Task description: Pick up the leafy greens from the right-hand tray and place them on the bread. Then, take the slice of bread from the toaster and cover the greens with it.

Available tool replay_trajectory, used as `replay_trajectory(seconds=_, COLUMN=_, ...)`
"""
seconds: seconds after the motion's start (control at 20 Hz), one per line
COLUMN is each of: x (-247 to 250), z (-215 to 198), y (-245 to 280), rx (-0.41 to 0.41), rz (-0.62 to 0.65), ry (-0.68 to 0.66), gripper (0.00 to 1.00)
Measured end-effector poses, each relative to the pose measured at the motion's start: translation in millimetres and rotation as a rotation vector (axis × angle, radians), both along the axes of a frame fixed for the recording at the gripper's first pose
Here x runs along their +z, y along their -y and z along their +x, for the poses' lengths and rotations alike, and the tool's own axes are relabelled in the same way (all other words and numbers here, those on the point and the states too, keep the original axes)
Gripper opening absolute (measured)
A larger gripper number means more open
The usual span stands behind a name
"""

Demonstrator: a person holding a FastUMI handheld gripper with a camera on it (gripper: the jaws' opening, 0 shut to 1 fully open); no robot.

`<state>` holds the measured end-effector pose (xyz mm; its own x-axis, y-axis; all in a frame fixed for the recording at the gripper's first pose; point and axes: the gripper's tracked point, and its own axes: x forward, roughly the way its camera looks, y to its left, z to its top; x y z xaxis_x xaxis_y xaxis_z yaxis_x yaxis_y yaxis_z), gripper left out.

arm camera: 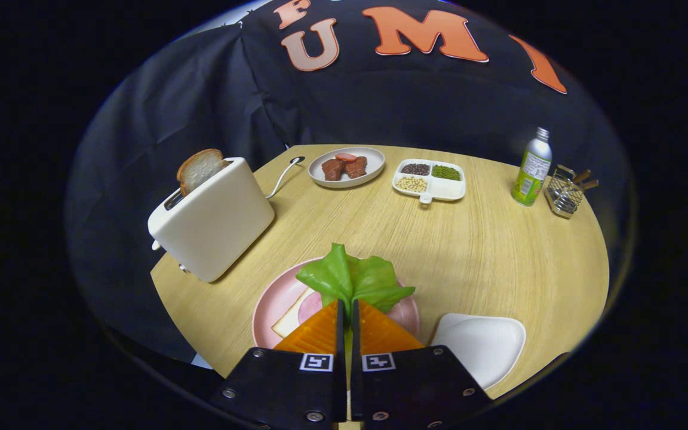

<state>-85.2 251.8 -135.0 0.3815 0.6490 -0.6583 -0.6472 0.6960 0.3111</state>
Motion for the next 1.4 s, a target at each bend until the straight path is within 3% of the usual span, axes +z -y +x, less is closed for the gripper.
replay_trajectory(seconds=0.35, x=-24, z=-10, y=-22, rx=0.048, rz=-0.066, ry=-0.016, gripper=0.04)
replay_trajectory(seconds=0.45, x=-29, z=-5, y=-23, rx=0.045, rz=-0.097, ry=0.012, gripper=0.1)
replay_trajectory(seconds=0.6, x=-21, z=-10, y=-30, rx=0.066, rz=-0.101, ry=0.023, gripper=0.27)
replay_trajectory(seconds=0.85, x=22, z=5, y=-41, rx=0.055, rz=-0.083, ry=0.09, gripper=0.36)
replay_trajectory(seconds=1.05, x=76, z=11, y=-75, rx=0.08, rz=0.044, ry=0.089, gripper=0.42)
replay_trajectory(seconds=1.4, x=148, z=2, y=-147, rx=0.166, rz=0.15, ry=0.036, gripper=0.74)
